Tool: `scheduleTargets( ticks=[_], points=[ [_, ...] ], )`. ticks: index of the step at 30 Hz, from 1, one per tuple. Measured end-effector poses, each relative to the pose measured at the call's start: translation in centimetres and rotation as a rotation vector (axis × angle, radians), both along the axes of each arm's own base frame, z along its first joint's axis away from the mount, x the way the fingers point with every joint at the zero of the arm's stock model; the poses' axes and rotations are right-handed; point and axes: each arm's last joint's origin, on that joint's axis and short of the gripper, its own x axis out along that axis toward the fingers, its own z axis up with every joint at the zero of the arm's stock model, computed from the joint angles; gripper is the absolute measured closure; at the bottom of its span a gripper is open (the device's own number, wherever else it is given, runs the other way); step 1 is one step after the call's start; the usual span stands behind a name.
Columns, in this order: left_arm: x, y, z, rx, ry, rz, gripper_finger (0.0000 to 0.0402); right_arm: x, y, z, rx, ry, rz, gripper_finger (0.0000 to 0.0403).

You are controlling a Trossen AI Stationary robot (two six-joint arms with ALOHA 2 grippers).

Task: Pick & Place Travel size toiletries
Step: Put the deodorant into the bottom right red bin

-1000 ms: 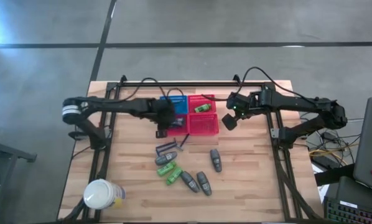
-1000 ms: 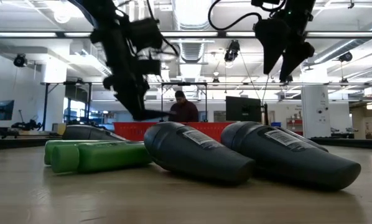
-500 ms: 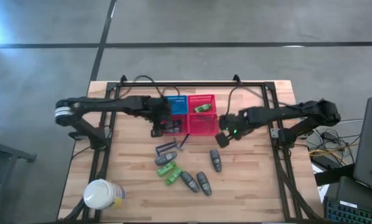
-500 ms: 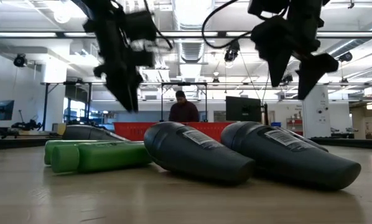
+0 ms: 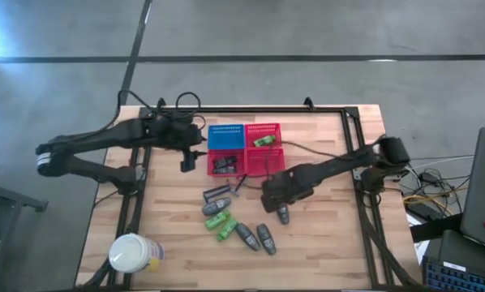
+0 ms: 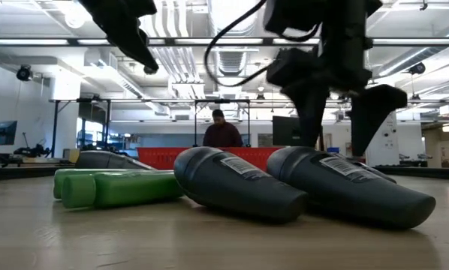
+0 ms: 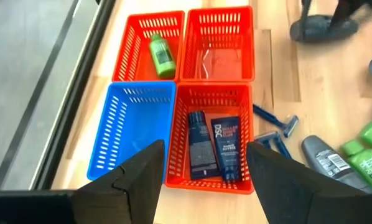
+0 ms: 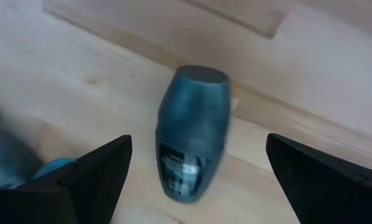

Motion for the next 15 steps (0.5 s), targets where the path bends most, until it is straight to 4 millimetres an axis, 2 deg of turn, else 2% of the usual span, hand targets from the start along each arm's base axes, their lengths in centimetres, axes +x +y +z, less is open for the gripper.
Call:
scheduleTargets(
  ticks=[4, 9, 12, 15],
  points=[
    [-0.2, -0.1, 0.2, 0.013, -0.004, -0.011, 0.0170, 1.5, 0.7, -2.0, -0.021, 0.064, 0.020, 0.0035],
    [-0.3, -0.1, 0.1, 0.038, 0.006, -0.036, 0.0170, 2.3, 0.7, -3.8, -0.043, 0.127, 0.033, 0.0041],
    [-0.3, -0.1, -0.2, 0.044, 0.018, -0.045, 0.0170, 2.5, 0.8, -4.1, -0.037, 0.133, 0.039, 0.0070],
    [-0.6, -0.2, -0.5, 0.050, 0.053, -0.067, 0.0170, 2.5, 0.8, -4.2, -0.033, 0.139, 0.037, 0.0122]
  ],
)
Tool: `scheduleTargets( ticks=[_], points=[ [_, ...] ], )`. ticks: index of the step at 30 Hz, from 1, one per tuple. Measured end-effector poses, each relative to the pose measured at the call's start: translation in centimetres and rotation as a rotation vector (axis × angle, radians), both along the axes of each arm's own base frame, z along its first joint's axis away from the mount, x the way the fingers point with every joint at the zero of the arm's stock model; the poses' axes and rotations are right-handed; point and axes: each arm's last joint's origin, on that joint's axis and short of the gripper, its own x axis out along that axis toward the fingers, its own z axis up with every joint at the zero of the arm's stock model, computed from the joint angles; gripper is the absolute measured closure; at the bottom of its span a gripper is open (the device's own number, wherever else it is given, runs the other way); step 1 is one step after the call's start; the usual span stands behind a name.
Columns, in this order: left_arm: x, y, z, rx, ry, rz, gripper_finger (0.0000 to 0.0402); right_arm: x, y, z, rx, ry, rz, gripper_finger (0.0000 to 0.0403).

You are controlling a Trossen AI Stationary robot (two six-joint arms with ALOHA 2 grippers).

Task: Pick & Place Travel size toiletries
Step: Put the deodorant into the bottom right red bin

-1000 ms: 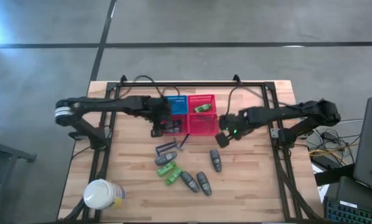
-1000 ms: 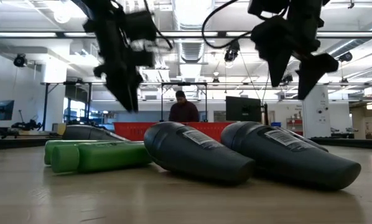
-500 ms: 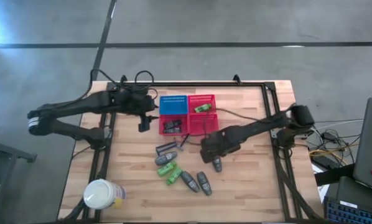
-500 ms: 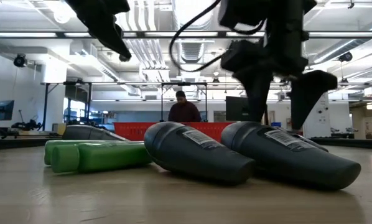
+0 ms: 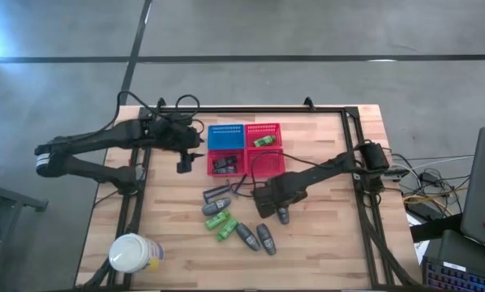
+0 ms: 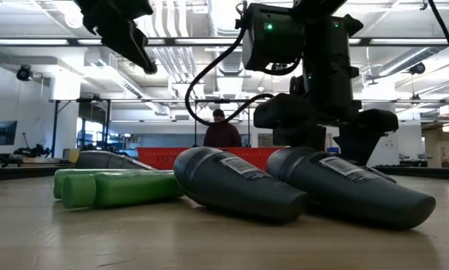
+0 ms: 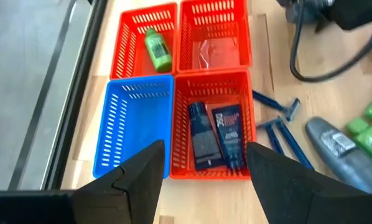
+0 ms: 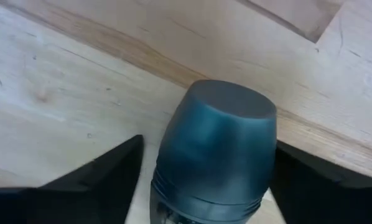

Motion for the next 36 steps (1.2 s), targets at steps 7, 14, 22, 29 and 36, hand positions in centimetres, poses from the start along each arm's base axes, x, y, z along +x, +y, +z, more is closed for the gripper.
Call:
scheduleTargets(
  ticks=[7, 14, 22, 29, 36],
  points=[
    [-0.7, -0.2, -0.3, 0.015, 0.046, -0.026, 0.0170, -0.2, -0.8, 2.5, 0.008, -0.071, 0.068, 0.0203],
    [-1.0, -0.2, 0.1, -0.027, -0.008, 0.040, 0.0170, 0.1, -5.9, 11.0, -0.063, -0.362, 0.429, 0.0203],
    [-0.9, -0.2, 0.1, -0.249, -0.084, 0.265, 0.0170, 0.9, -14.7, 13.4, -0.185, -0.278, 0.903, 0.0182],
    [-1.0, -0.3, 0.0, -0.377, -0.109, 0.392, 0.0170, 2.4, -16.9, 10.9, -0.083, -0.150, 1.180, 0.0193],
    [-1.5, -0.5, -1.4, -0.417, -0.029, 0.471, 0.0170, 5.2, -16.5, 8.6, -0.075, -0.155, 1.256, 0.0175]
  ],
)
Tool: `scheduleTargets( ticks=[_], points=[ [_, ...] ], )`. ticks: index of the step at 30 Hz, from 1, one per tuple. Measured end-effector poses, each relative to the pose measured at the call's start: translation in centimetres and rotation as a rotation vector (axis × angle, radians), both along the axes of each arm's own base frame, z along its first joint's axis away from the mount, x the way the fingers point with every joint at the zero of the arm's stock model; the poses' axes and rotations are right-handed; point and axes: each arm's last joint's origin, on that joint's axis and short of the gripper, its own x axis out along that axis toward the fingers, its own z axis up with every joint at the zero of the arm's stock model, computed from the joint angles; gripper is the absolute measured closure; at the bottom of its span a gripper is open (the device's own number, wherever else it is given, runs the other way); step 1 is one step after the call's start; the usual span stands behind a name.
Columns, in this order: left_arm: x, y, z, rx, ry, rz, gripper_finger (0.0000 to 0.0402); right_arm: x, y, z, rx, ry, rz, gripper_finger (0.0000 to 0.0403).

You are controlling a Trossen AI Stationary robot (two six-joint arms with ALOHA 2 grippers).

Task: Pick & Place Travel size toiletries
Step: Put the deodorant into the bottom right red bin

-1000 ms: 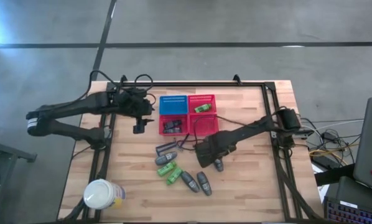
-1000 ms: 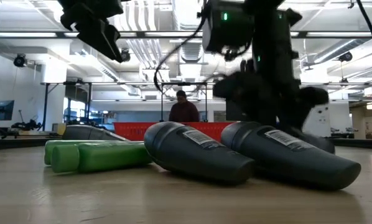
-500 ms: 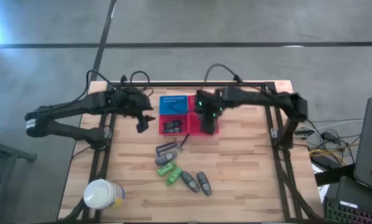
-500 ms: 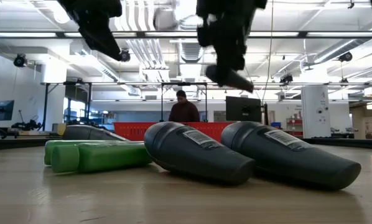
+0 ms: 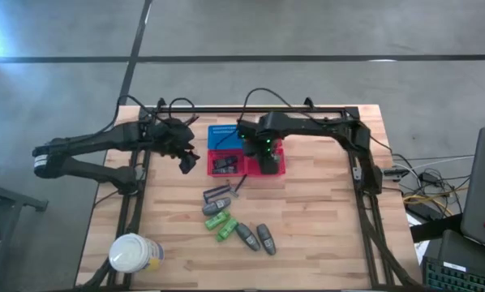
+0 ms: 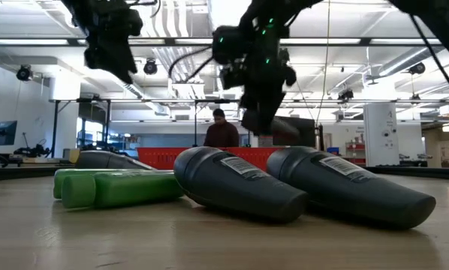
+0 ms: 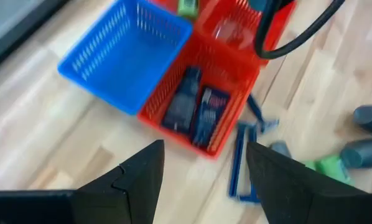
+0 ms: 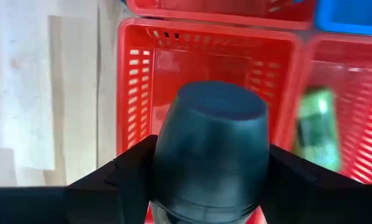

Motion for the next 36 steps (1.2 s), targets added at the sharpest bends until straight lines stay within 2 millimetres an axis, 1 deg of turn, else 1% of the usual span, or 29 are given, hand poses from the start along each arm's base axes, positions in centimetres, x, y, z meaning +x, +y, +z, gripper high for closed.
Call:
scheduleTargets(
  ticks=[3, 7, 9, 11, 13, 16, 21, 25, 28, 32, 36],
  points=[
    [-0.2, -0.4, -1.4, -0.032, 0.040, 0.009, 0.0170, 0.4, -0.1, -1.5, 0.011, 0.037, -0.021, 0.0157],
    [-0.2, -1.2, -3.1, -0.060, 0.088, -0.006, 0.0170, 0.7, 0.0, -1.7, 0.007, 0.030, -0.034, 0.0129],
    [-0.3, -1.6, -3.7, -0.065, 0.105, -0.023, 0.0170, 0.8, 0.2, -1.1, -0.009, 0.009, -0.055, 0.0115],
    [-0.3, -2.0, -4.2, -0.062, 0.120, -0.050, 0.0170, 0.7, 0.5, 0.0, -0.021, -0.022, -0.086, 0.0102],
    [-0.2, -2.3, -4.6, -0.044, 0.130, -0.101, 0.0170, 0.3, 0.7, 1.3, -0.021, -0.052, -0.132, 0.0089],
    [-0.2, -2.8, -5.5, -0.004, 0.154, -0.198, 0.0170, -0.5, 1.1, 2.6, -0.017, -0.077, -0.221, 0.0074],
    [-0.2, -3.0, -7.9, 0.003, 0.158, -0.333, 0.0170, -2.0, 3.3, 4.1, -0.022, -0.097, -0.354, 0.0056],
    [0.2, -3.3, -9.4, -0.074, 0.057, -0.385, 0.0170, -3.4, 5.7, 4.0, -0.076, -0.079, -0.485, 0.0049],
    [0.3, -3.6, -10.3, -0.099, 0.024, -0.373, 0.0170, -4.4, 7.5, 4.2, -0.065, -0.092, -0.572, 0.0051],
    [0.4, -4.5, -10.5, -0.118, 0.007, -0.398, 0.0170, -5.8, 9.5, 3.7, -0.051, -0.070, -0.629, 0.0057],
    [0.7, -6.2, -10.1, -0.130, -0.022, -0.388, 0.0170, -7.8, 10.2, 3.5, -0.064, -0.058, -0.670, 0.0060]
  ],
)
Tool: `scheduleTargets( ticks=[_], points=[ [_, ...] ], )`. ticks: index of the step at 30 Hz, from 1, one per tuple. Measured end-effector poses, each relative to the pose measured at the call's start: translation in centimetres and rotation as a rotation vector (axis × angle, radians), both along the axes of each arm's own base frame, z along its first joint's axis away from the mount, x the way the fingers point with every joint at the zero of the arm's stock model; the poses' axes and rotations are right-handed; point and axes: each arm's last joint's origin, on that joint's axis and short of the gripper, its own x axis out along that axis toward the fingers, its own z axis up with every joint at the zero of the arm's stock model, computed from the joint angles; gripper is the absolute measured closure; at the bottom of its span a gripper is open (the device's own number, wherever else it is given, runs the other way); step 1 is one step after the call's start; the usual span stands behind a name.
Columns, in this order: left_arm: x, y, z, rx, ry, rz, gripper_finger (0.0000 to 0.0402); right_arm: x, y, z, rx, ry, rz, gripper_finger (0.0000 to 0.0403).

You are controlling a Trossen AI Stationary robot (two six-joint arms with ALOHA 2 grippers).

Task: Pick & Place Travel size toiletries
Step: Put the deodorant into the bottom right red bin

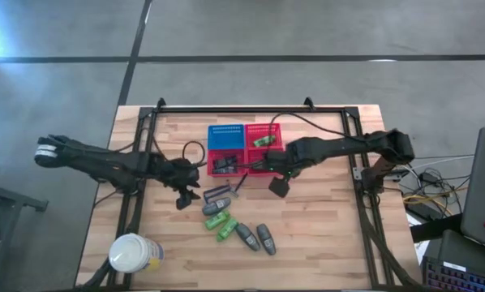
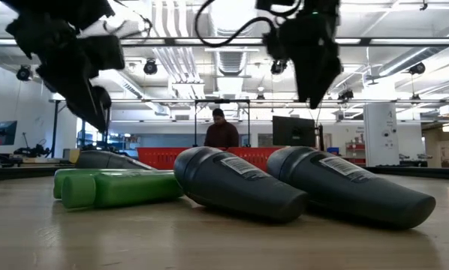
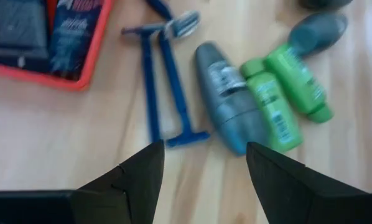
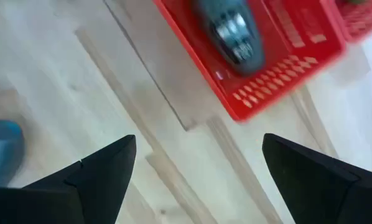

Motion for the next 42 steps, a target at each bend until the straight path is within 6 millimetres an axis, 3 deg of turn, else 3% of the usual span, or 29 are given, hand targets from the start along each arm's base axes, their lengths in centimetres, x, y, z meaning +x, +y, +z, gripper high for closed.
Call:
scheduleTargets(
  ticks=[7, 15, 22, 28, 36, 42],
  points=[
    [1.2, -3.2, 0.2, -0.002, -0.005, 0.115, 0.0170, -3.6, 0.7, -0.8, -0.018, -0.008, -0.045, 0.0043],
    [4.5, -6.6, -1.9, 0.053, 0.155, 0.084, 0.0170, -6.6, 1.8, -1.1, -0.044, -0.113, -0.065, 0.0039],
    [6.8, -7.6, -3.5, 0.150, 0.282, 0.091, 0.0170, -8.2, 2.4, -1.5, -0.031, -0.139, -0.082, 0.0039],
    [8.1, -8.1, -4.6, 0.177, 0.276, 0.057, 0.0170, -8.4, 2.6, -1.6, -0.044, -0.168, -0.088, 0.0039],
    [8.8, -8.2, -6.1, 0.218, 0.281, -0.009, 0.0171, -6.9, 2.8, -1.8, -0.037, -0.240, -0.060, 0.0039],
    [8.8, -8.1, -5.7, 0.244, 0.257, -0.026, 0.0215, -6.0, 3.2, -1.7, 0.056, -0.321, -0.054, 0.0046]
  ],
)
